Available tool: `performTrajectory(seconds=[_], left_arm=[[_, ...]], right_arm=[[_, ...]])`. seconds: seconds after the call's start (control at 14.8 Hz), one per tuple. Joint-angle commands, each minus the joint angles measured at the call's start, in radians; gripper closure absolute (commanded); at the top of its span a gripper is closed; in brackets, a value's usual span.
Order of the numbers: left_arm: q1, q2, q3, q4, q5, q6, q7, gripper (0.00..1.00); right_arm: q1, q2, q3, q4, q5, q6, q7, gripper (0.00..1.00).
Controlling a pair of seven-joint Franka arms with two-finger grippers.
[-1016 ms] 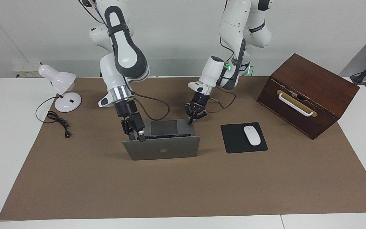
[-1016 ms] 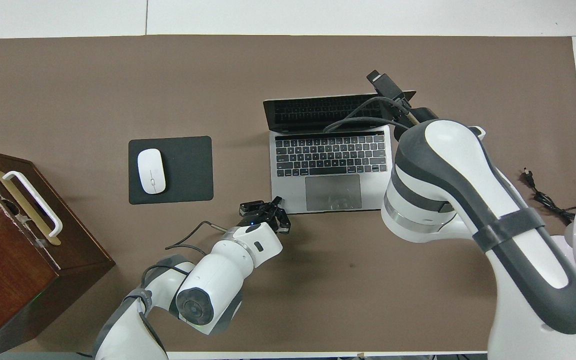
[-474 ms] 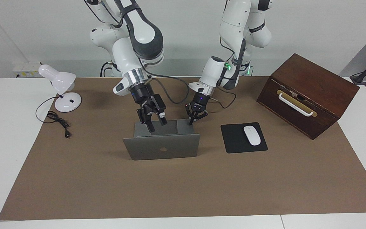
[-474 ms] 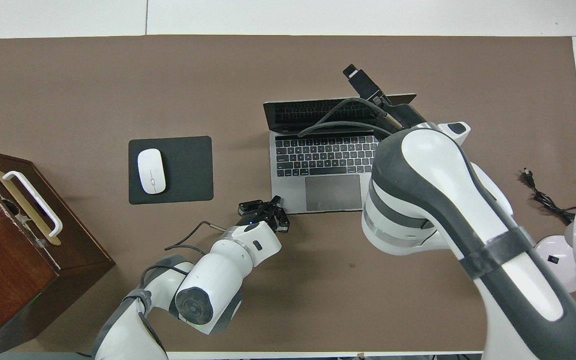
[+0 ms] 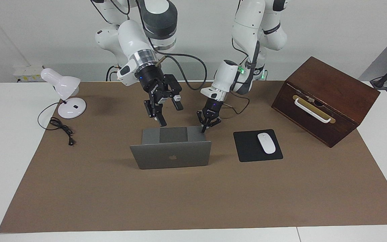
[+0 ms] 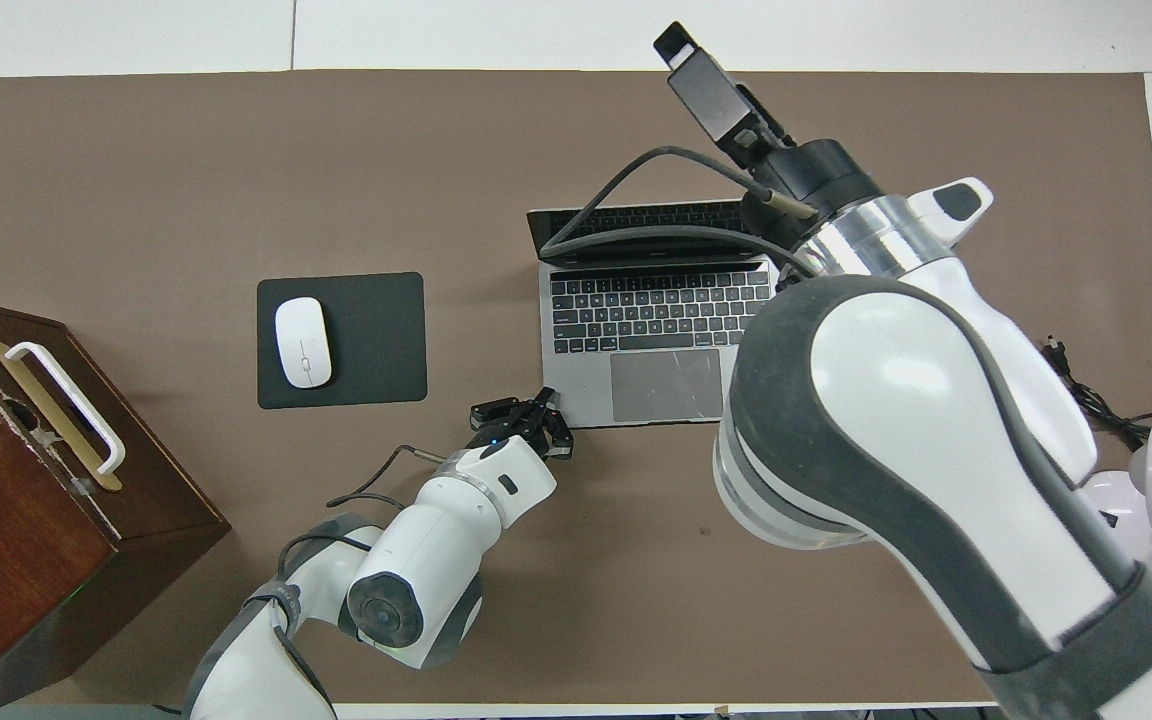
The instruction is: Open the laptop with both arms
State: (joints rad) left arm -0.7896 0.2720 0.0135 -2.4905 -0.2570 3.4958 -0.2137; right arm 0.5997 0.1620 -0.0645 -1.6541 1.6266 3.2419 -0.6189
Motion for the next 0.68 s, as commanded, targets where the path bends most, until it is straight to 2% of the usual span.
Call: performTrajectory(seconds=[0.0,0.47,0.61], left_arm=[[0.003,0.006,0.0,0.01,-0.027,0.008,-0.048,1.0],[0.012,-0.06,0.0,-0.001,-0.028,-0.015,-0.107,1.0],[0.013,-0.097,0.002,-0.004,-0.03,-0.088,-0.111,1.0]], right_arm=[[-0.072,-0.03,0.002,0.014,-0.114,-0.075,0.01,0.0],[-0.316,-0.096,-0.009,0.014,-0.45,-0.46,0.025,0.0],[-0.379,-0.124,-0.011,0.016,-0.551,-0.578,0.054,0.0]])
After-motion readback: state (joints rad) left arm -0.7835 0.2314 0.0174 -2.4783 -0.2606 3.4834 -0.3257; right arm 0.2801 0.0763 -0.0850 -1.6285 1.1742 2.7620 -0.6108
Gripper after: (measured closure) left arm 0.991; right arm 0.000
